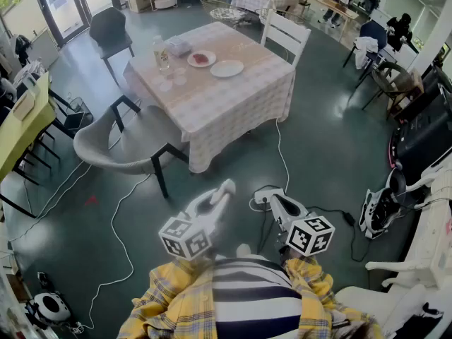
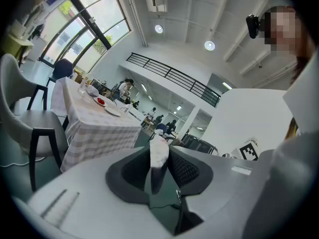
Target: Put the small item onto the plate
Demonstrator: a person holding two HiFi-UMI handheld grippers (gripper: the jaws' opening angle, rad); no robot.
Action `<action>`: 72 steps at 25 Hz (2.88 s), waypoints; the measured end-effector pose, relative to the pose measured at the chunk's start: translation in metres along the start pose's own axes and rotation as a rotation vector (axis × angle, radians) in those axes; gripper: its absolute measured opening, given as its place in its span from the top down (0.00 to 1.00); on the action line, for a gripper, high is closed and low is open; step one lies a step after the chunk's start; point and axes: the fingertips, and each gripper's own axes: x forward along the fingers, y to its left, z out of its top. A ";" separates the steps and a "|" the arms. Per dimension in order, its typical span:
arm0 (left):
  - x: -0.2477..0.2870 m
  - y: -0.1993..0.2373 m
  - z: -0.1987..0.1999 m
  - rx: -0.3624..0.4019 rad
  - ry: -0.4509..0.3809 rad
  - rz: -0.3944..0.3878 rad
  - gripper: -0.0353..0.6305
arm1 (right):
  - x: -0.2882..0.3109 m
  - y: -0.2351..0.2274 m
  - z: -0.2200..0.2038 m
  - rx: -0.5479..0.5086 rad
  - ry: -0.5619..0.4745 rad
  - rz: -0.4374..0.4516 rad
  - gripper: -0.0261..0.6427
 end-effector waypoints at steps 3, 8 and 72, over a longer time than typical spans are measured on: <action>0.000 -0.001 0.000 0.000 0.002 0.002 0.79 | -0.001 0.002 0.002 0.007 -0.004 0.014 0.97; 0.002 -0.004 -0.001 0.005 0.006 -0.002 0.79 | 0.000 0.004 0.004 0.016 -0.013 0.028 0.97; 0.105 0.062 0.037 -0.049 -0.011 0.044 0.79 | 0.097 -0.052 0.059 -0.074 0.082 0.037 0.97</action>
